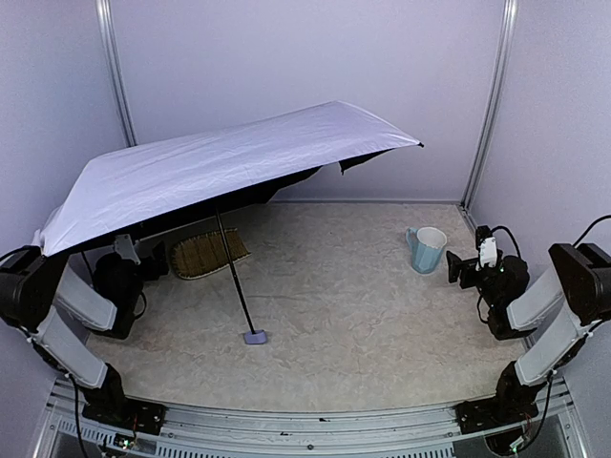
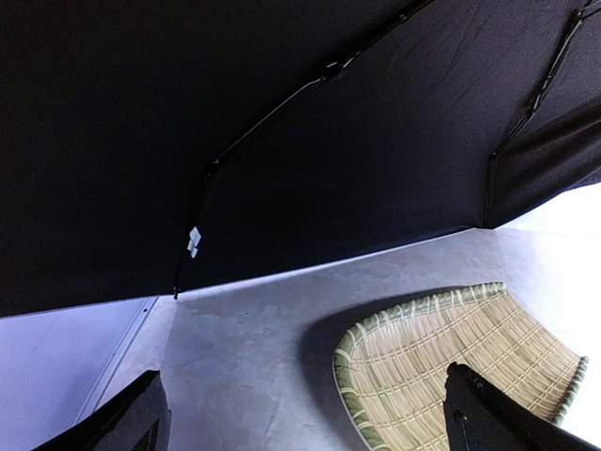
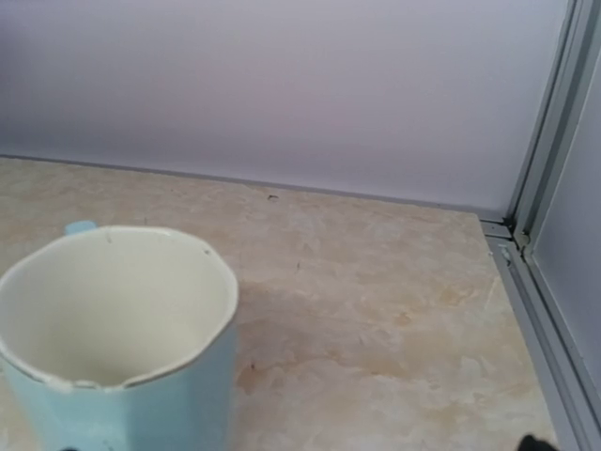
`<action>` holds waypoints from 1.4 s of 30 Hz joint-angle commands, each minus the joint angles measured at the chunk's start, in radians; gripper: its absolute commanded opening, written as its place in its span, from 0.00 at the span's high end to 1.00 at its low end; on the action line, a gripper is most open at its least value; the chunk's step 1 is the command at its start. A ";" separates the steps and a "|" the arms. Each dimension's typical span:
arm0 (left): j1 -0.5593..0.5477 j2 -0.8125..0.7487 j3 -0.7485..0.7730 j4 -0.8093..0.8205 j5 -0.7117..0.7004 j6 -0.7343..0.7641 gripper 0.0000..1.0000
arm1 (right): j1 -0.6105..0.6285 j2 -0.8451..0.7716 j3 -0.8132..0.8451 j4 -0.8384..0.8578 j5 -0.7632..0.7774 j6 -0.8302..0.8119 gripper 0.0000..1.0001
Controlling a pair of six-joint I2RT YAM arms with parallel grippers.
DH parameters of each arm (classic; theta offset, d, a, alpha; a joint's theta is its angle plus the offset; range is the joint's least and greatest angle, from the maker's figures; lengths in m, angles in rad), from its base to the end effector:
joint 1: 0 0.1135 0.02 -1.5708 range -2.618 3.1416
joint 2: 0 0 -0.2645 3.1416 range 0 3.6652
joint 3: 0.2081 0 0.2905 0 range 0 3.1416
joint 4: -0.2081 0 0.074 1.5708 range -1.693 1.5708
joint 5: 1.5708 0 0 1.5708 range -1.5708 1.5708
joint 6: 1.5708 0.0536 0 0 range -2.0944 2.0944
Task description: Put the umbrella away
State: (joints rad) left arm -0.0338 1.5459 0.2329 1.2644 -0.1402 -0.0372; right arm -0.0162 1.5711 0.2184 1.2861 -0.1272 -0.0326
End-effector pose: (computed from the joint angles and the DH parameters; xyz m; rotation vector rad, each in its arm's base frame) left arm 0.2709 -0.0017 0.1122 -0.1108 1.6154 0.0587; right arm 0.2671 0.0025 0.1050 -0.1108 1.6335 0.0667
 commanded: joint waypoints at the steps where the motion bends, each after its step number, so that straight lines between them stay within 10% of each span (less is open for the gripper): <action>1: 0.000 -0.045 0.033 -0.050 -0.047 -0.003 0.01 | -0.013 0.010 0.018 0.030 -0.005 -0.003 0.00; 6: -0.005 -0.087 0.004 -0.025 -0.055 -0.003 0.01 | -0.013 -0.058 0.019 -0.014 -0.012 -0.005 0.00; 14: -0.086 -0.240 0.018 -0.153 -0.156 0.052 0.01 | 0.001 -0.584 0.214 -0.657 -0.213 0.149 0.13; 19: -0.098 -0.316 0.061 -0.273 -0.153 0.003 0.01 | 0.356 -0.599 0.293 -0.807 -0.137 0.157 0.22; 28: -0.162 -0.355 0.088 -0.342 -0.153 -0.004 0.01 | 1.008 0.110 0.832 -0.865 -0.025 0.080 0.01; 33: -0.192 -0.391 0.092 -0.410 -0.174 -0.035 0.02 | 1.061 0.482 1.357 -1.091 -0.051 0.085 0.00; 42: -0.239 -0.433 0.066 -0.432 -0.144 -0.077 0.02 | 1.059 0.706 1.613 -1.075 -0.031 0.188 0.23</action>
State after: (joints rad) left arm -0.2531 1.1316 0.3027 0.8570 -0.2943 -0.0891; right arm 1.0504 2.2345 1.7802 0.2340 -0.1940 0.0975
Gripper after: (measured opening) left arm 0.985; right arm 0.811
